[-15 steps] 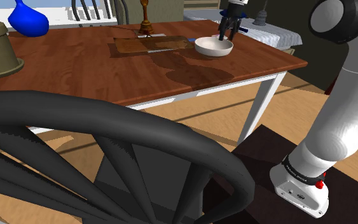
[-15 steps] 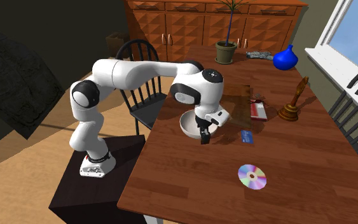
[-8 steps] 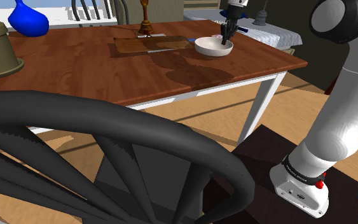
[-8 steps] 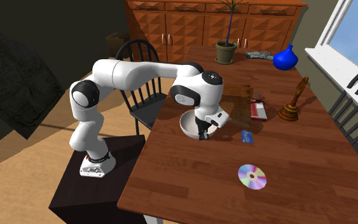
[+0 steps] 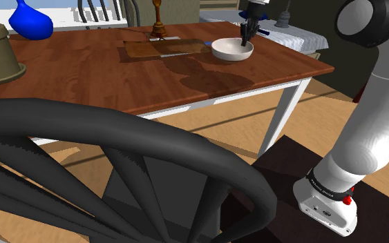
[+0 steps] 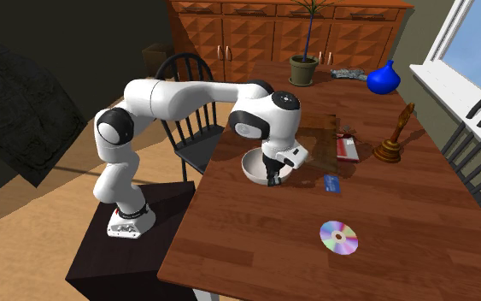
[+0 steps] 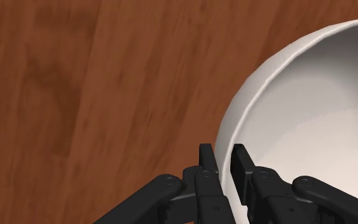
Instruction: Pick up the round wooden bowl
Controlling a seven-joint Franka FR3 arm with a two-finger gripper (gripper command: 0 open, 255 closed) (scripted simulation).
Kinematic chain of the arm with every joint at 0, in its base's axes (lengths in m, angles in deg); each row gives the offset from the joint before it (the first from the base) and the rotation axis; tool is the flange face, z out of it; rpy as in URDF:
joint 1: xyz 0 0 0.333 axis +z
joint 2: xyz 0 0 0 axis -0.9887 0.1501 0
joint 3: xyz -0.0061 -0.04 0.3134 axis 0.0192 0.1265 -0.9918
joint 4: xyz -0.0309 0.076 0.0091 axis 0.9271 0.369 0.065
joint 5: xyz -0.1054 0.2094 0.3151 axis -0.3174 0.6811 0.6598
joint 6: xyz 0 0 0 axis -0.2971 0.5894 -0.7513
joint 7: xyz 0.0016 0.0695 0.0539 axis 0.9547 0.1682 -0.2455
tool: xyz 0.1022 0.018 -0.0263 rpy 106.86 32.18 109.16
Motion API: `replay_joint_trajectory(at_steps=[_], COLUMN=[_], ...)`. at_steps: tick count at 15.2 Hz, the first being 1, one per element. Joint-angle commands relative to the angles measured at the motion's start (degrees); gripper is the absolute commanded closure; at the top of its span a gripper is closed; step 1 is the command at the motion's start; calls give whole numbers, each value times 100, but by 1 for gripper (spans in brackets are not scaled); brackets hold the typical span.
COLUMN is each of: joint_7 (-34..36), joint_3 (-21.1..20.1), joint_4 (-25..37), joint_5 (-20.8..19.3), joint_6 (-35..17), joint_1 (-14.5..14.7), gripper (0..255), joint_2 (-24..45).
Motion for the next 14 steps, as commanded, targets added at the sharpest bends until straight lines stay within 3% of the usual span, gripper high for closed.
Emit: replay_joint_trajectory(at_steps=[1,12,14], joint_7=[20,128,130], joint_3=[2,16,16], joint_4=[212,1721,1745], joint_5=[14,159,162], joint_6=[163,1238,1254], joint_1=[-17,-185,-188], gripper=[255,255,255], joint_2=[49,490,498])
